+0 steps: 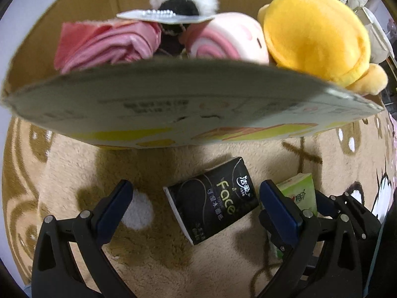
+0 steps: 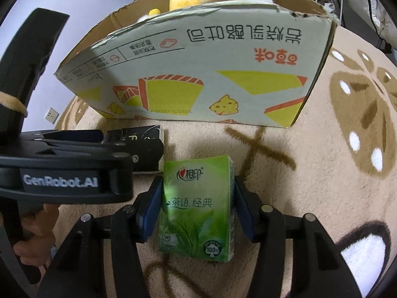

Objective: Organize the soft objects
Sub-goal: 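Grasp the black Face tissue pack with the left tool while the right tool grasps the green tissue pack, then lift both tissue packs with both tools and carry them over the box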

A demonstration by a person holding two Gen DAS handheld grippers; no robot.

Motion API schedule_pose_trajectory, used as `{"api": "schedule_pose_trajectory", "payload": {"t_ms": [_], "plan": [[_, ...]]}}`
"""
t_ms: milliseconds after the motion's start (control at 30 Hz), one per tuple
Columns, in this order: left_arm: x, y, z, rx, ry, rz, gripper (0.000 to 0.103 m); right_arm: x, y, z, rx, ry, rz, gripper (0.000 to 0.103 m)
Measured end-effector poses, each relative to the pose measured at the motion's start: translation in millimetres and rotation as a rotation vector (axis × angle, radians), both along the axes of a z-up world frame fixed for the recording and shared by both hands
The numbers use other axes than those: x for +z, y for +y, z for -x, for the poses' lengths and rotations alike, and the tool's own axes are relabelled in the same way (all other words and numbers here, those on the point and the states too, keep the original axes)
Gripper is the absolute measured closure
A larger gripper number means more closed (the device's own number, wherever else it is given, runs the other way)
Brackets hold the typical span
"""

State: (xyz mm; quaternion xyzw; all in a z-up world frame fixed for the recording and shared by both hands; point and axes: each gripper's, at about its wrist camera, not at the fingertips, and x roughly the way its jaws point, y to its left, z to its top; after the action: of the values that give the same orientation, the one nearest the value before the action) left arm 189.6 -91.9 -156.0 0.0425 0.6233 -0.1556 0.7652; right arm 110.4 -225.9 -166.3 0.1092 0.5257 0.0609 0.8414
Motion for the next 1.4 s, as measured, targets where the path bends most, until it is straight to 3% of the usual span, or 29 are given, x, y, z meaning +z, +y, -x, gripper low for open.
{"api": "schedule_pose_trajectory", "payload": {"t_ms": [233,333,433,633,800,1033,1300,1400], "plan": [[-5.4,-10.3,-10.1,-0.012,0.006,-0.032,0.004,1.5,6.4,-0.6,0.004,-0.014,0.032,0.045],[-5.3,-11.8,-9.5,-0.002,0.008,-0.042,0.01,1.9,10.7,-0.2,0.016,-0.021,0.057,0.045],[-2.3,-11.2,-8.8,0.014,0.017,-0.038,0.017,1.5,9.3,-1.0,0.014,-0.018,0.054,0.045],[0.5,3.2,4.2,0.038,0.031,0.014,0.043,0.2,10.6,-2.0,0.02,-0.024,0.061,0.045],[0.3,17.1,23.6,0.028,-0.002,0.022,0.046,-0.4,15.5,-2.7,0.03,-0.033,0.066,0.045],[9.8,17.1,45.7,0.04,-0.073,-0.042,0.046,8.8,9.5,6.2,-0.028,-0.068,0.085,0.045],[40.2,36.6,70.9,0.078,-0.176,-0.046,0.047,37.5,14.5,20.5,-0.037,-0.166,0.077,0.045],[68.3,48.2,77.5,0.087,-0.237,-0.045,0.048,51.2,17.2,26.7,-0.027,-0.208,0.063,0.045]]}}
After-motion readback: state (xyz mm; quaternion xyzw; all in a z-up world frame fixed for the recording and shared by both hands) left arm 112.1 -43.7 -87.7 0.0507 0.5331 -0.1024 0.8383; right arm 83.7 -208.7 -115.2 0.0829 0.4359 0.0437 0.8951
